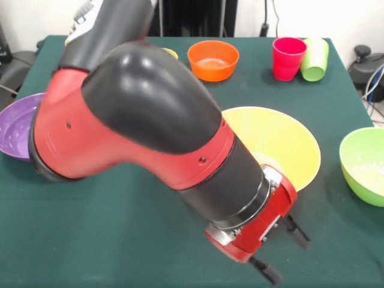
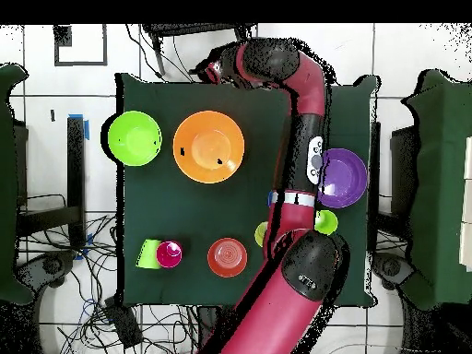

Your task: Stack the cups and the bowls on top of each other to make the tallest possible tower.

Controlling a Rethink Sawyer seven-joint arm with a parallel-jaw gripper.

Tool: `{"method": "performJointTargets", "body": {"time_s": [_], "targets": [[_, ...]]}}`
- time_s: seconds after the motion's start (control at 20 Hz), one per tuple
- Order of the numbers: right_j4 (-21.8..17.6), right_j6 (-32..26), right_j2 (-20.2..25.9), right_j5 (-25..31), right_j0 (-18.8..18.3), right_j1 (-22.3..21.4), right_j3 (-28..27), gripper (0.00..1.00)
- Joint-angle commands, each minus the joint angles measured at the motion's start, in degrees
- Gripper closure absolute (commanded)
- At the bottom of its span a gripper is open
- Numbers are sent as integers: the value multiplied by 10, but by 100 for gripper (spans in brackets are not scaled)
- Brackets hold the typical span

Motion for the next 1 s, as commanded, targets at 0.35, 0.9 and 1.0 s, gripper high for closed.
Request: {"method": "performJointTargets", "body": {"time_s": [0.35,0.9,1.0], "targets": [[-27,416,-312,-146,3,-218,292,0],[-23,508,-415,-179,21,-287,398,0],[-30,509,-425,-197,21,-280,402,0]]}}
